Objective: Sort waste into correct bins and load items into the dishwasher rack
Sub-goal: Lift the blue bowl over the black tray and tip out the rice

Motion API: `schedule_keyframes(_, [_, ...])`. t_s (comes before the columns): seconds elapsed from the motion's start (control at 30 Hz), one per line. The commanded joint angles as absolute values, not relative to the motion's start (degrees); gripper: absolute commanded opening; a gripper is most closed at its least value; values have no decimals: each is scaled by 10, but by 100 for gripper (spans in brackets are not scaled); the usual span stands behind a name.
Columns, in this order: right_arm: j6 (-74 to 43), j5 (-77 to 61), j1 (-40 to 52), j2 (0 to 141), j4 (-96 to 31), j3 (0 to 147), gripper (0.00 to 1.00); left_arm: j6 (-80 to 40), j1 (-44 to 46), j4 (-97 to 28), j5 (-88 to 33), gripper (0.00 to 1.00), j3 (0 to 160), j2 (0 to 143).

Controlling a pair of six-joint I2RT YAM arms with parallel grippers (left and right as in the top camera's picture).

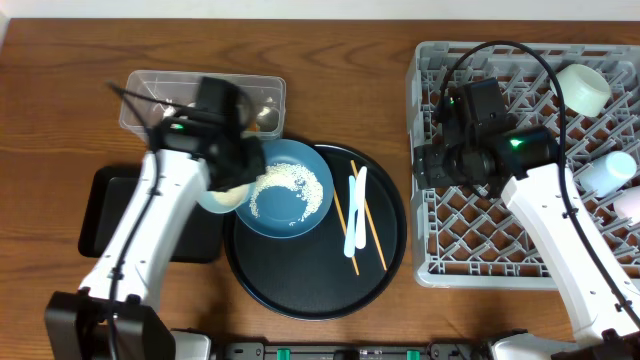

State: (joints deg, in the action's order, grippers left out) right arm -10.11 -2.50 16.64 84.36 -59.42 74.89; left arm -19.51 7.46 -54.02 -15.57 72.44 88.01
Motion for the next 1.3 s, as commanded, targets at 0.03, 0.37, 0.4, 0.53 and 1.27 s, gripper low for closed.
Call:
schedule_keyframes(0.03, [-109, -15, 171, 840, -596, 750, 77, -118, -5, -552, -281, 6, 729, 873])
schedule_keyframes(0.37, [-109, -15, 171, 840, -597, 750, 77, 4, -192, -562, -493, 6, 717, 875])
schedule_keyframes(0.4, [-109, -15, 171, 840, -597, 750, 77, 4, -212, -558, -515, 6, 714, 876])
schedule_keyframes(0.53, [-109, -15, 171, 840, -596, 750, 77, 20, -278, -536, -604, 6, 702, 878])
schedule_keyframes(1.27, [-109, -8, 171, 840, -596, 750, 77, 30, -382, -446, -873, 6, 629, 994])
